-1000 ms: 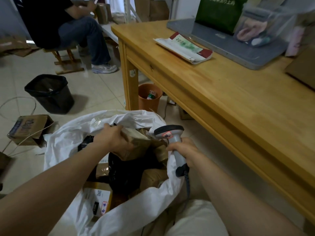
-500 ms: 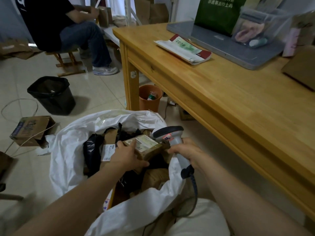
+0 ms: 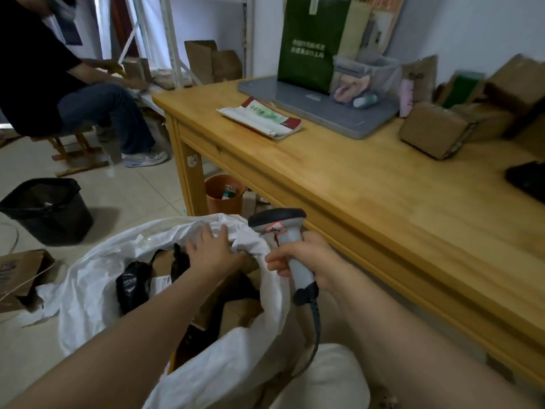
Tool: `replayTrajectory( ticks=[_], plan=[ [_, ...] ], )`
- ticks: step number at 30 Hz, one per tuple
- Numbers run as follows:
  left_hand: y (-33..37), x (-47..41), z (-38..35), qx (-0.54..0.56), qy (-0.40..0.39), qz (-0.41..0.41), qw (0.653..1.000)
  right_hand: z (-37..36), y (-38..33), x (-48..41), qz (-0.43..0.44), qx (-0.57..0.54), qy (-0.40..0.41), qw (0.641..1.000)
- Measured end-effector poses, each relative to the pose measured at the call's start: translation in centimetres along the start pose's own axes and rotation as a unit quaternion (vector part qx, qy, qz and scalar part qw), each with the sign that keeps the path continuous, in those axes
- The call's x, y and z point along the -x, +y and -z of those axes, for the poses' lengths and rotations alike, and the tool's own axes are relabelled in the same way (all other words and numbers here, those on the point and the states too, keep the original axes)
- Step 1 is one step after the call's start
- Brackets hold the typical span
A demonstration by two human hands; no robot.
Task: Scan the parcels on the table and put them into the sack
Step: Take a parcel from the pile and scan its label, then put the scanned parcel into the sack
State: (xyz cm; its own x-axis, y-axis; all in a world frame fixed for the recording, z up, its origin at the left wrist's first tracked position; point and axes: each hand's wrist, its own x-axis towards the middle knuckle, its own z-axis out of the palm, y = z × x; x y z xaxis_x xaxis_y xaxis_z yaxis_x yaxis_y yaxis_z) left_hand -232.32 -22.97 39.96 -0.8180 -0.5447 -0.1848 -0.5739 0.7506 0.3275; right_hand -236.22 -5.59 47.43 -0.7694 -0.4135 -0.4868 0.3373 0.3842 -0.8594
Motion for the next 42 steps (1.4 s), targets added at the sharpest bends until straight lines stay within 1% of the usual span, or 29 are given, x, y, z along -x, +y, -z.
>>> replayTrajectory(
  ticks=[1, 3, 5, 7, 9, 11, 13, 16, 18, 21, 23, 26, 30, 32, 35, 37, 40, 42],
  plan=[
    [2.2, 0.2, 1.1, 0.022, 0.058, -0.054, 0.997, 0.8, -0.6, 1.0, 0.016, -0.043, 0.004, 0.999],
    [6.8, 1.1, 3.2, 0.057, 0.141, -0.155, 0.976, 2.9, -1.7, 3.5, 0.049, -0.121, 0.016, 0.991],
    [11.3, 2.0, 4.8, 0.062, 0.167, -0.215, 0.960, 5.7, -2.8, 6.0, 0.075, -0.184, 0.031, 0.980],
    [16.1, 3.3, 5.8, 0.062, 0.170, -0.259, 0.949, 9.2, -3.6, 8.6, 0.096, -0.242, 0.064, 0.963],
    [20.8, 4.7, 6.3, 0.071, 0.171, -0.301, 0.936, 12.8, -4.0, 11.1, 0.105, -0.311, 0.101, 0.939],
    [25.3, 6.5, 6.4, 0.080, 0.161, -0.348, 0.920, 16.5, -3.7, 13.5, 0.113, -0.374, 0.132, 0.911],
    [29.5, 8.4, 6.1, 0.084, 0.135, -0.399, 0.903, 20.2, -2.8, 15.7, 0.127, -0.418, 0.166, 0.884],
    [35.2, 11.1, 4.9, 0.086, 0.060, -0.452, 0.886, 25.4, -0.9, 18.4, 0.130, -0.441, 0.230, 0.858],
    [38.9, 12.1, 3.6, 0.065, 0.015, -0.478, 0.876, 28.7, 0.5, 19.7, 0.128, -0.452, 0.267, 0.841],
    [44.7, 12.7, 1.1, 0.024, -0.020, -0.520, 0.853, 33.4, 2.3, 21.1, 0.129, -0.457, 0.312, 0.823],
    [48.5, 12.7, -0.8, -0.008, -0.036, -0.540, 0.841, 36.1, 3.4, 21.6, 0.130, -0.453, 0.330, 0.818],
    [53.4, 11.7, -3.9, -0.058, -0.060, -0.547, 0.833, 39.3, 4.7, 21.3, 0.119, -0.444, 0.342, 0.820],
    [58.4, 9.9, -6.5, -0.134, -0.045, -0.565, 0.813, 42.3, 5.9, 19.7, 0.100, -0.442, 0.331, 0.828],
    [60.0, 8.9, -7.4, -0.168, -0.054, -0.565, 0.806, 43.2, 6.4, 18.7, 0.094, -0.444, 0.323, 0.831],
    [61.6, 7.7, -8.6, -0.176, -0.079, -0.540, 0.819, 44.0, 6.9, 17.5, 0.091, -0.438, 0.321, 0.835],
    [62.0, 7.7, -8.7, -0.179, -0.081, -0.525, 0.828, 44.0, 7.1, 17.2, 0.092, -0.435, 0.326, 0.834],
    [60.7, 8.0, -7.9, -0.161, -0.075, -0.515, 0.839, 43.3, 7.2, 17.7, 0.099, -0.431, 0.326, 0.836],
    [59.3, 8.0, -6.4, -0.124, -0.059, -0.513, 0.847, 42.5, 7.1, 18.5, 0.105, -0.422, 0.324, 0.840]
  ],
)
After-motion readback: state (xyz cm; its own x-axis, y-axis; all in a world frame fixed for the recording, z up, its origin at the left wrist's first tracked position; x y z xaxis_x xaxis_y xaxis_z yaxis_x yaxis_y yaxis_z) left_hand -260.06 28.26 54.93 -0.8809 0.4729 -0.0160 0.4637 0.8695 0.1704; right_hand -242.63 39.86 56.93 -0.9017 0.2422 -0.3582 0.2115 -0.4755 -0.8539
